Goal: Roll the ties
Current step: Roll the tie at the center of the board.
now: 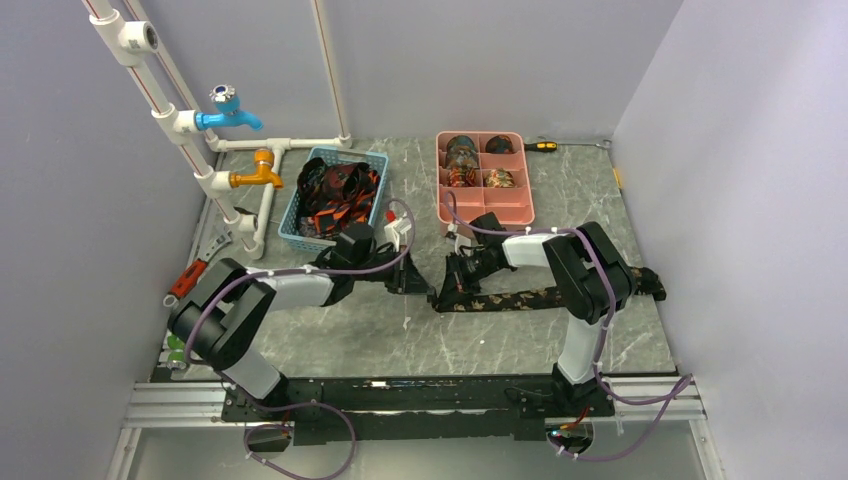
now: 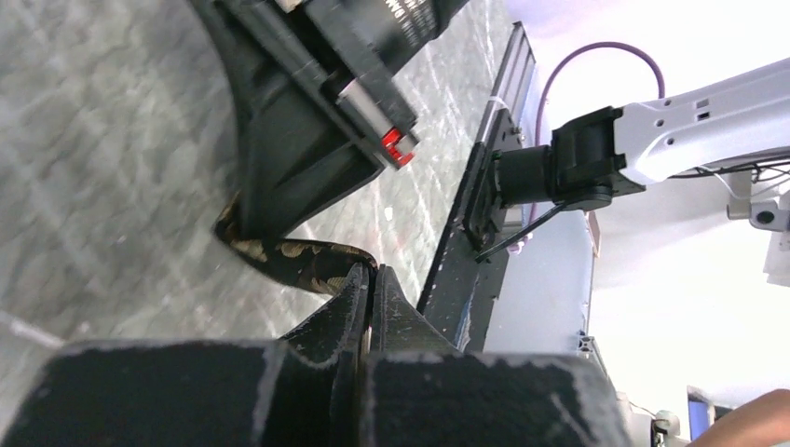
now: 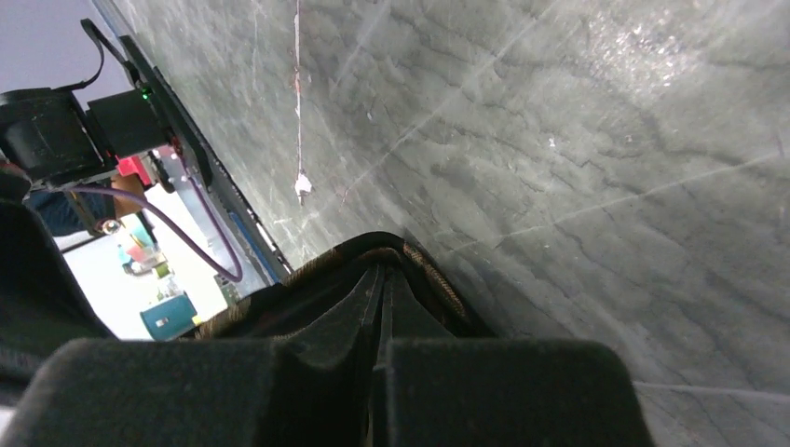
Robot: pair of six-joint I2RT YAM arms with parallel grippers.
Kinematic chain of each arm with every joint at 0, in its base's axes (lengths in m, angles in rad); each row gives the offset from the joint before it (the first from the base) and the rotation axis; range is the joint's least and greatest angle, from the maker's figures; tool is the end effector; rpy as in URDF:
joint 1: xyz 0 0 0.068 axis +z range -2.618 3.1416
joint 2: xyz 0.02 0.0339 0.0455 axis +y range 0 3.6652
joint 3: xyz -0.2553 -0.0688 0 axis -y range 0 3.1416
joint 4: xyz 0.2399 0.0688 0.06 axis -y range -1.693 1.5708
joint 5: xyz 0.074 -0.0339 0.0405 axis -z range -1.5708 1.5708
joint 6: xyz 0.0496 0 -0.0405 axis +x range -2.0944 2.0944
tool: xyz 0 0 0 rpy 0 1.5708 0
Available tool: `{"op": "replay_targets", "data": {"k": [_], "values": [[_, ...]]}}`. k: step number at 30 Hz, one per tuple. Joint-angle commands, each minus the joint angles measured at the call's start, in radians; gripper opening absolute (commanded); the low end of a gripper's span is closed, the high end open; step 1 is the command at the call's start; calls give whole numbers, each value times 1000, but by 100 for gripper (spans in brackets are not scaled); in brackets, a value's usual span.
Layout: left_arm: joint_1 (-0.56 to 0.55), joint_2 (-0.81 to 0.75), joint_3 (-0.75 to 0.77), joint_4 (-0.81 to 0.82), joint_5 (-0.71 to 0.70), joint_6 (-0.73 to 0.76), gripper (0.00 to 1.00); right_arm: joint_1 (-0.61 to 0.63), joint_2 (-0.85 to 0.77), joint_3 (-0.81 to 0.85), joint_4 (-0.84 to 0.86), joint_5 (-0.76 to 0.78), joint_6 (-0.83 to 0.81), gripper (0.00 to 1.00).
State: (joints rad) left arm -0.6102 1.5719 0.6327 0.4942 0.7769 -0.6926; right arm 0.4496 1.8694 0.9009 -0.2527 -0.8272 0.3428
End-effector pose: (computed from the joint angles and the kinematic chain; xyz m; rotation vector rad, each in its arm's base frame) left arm 0.2334 -0.2056 0.1635 0.4748 2.2111 -1.5503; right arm 0.2699 0.1708 0.0927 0.3691 -2.8067 -1.3352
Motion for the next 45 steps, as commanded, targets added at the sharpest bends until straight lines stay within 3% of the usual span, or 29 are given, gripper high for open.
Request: {"op": "replay_targets", "data": {"k": [1,12,14,18,25,31,36,39,42,45], "values": [[-30,37,88,137,70,-74,0,12,23,2,-1,191,-63,0],[-22,50,80,56,43,-44,0,7,-100,61,-84,185,-85,0],[-20,47,79,41,39,-35,0,1,-132,68,-121,193,-107,6],[-20,61,86,39,41,-34,0,-31,-161,56,-186,186,-166,33],[-35,95,135,13,44,-23,0,-114,-239,51,-267,83,-205,37],[-74,138,182,-12,25,-19,1,-202,-300,20,-317,-33,-227,56],[-104,221,241,6,33,-32,1,-216,-302,-19,-312,-116,-232,58],[-109,265,274,8,39,-29,7,-217,-270,-25,-307,-125,-232,59],[-108,301,286,18,50,-47,24,-216,-238,-23,-302,-116,-232,59],[-108,327,287,-6,36,-43,25,-215,-212,-16,-295,-98,-230,57]]}}
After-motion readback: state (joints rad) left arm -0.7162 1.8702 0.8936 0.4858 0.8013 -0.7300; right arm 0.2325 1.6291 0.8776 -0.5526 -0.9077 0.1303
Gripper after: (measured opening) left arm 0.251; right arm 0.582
